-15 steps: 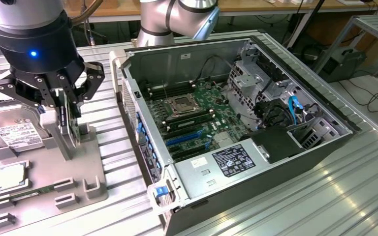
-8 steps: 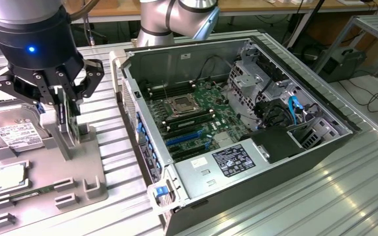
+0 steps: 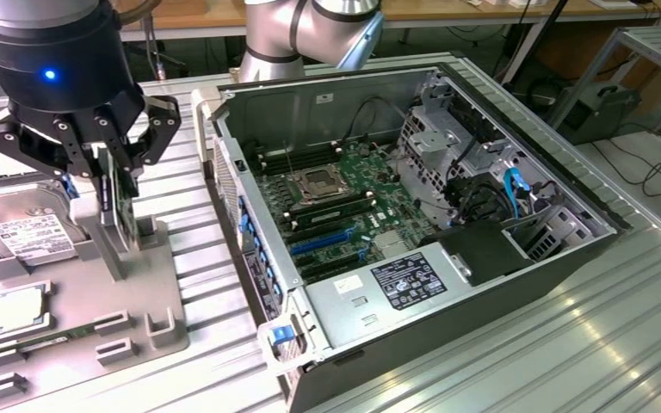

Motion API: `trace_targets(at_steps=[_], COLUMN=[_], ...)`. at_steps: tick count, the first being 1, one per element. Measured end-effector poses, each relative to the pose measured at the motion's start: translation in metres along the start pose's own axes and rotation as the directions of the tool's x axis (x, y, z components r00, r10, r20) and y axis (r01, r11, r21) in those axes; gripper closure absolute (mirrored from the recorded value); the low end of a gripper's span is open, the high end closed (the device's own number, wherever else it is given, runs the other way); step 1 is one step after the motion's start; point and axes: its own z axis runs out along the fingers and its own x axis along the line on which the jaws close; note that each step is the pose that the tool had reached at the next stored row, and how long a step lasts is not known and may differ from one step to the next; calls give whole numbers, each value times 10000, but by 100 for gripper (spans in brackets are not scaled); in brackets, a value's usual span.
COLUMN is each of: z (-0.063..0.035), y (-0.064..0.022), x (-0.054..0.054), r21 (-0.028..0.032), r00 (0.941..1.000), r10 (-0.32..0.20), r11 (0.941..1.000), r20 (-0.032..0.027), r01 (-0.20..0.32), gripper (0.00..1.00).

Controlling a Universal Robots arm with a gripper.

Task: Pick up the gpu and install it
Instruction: 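Pick up the gpu and move the gpu toward the slot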

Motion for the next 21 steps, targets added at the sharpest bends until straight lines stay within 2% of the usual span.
trace_targets(at_steps=[21], z=[-164], y=[13], x=[-1], r21=[0], r00=[10000], r10=[-1], r11=[10000], r20=[0], r01=[1], gripper=[72])
